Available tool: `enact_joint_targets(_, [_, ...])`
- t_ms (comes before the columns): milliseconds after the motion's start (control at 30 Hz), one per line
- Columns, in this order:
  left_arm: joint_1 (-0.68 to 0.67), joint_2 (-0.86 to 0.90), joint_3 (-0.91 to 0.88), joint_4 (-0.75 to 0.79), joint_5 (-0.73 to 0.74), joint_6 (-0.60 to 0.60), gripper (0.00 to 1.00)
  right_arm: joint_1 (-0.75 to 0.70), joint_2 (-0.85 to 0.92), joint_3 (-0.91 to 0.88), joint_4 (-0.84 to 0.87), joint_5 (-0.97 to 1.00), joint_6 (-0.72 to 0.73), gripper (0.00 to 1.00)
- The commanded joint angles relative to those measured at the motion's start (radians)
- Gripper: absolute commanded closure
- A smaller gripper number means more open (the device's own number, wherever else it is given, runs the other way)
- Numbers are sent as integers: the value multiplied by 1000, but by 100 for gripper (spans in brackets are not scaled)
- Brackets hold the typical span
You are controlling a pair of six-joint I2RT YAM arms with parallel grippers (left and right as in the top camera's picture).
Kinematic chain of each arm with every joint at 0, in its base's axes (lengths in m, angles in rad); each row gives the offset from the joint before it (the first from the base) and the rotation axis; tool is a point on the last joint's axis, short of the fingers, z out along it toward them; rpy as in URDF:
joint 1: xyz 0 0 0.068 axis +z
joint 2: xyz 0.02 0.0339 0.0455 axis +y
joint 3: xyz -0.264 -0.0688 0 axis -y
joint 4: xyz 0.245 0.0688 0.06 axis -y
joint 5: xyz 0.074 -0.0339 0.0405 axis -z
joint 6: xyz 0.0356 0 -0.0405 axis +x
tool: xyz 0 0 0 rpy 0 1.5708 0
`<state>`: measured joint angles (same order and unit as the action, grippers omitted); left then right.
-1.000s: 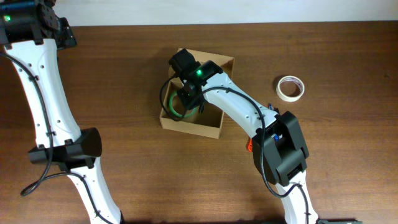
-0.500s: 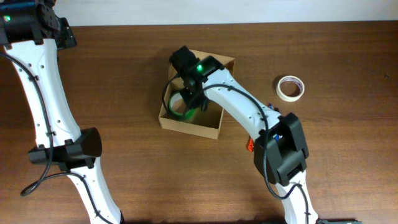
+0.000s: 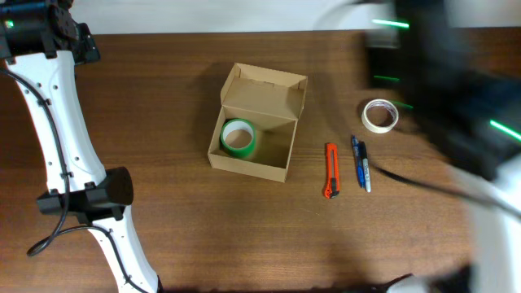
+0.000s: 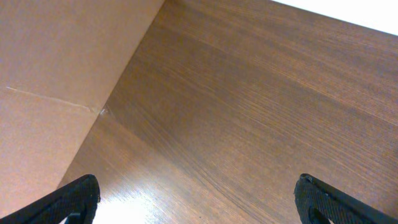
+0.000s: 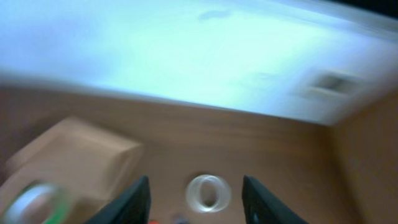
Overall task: Pack container
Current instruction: 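Move the right gripper to the white tape roll and grasp it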
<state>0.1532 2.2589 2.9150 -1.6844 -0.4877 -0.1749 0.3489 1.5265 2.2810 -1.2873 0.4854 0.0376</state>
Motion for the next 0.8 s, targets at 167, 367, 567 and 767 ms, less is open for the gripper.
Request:
enact_joint_targets(167, [4,-34,17,-2,-14,13,0,-548,-255,-588,58,-246,196,47])
enact_joint_targets(367, [4,-34,17,-2,-14,13,0,-638,-51,-838,130,-399,404,47])
enact_joint_targets(567, [4,-34,17,-2,-14,13,0,-636,261,-810,194,-566,450,47])
enact_joint_targets(767, [4,-34,17,-2,-14,13,0,-636,426,-782,263,-621,446,47])
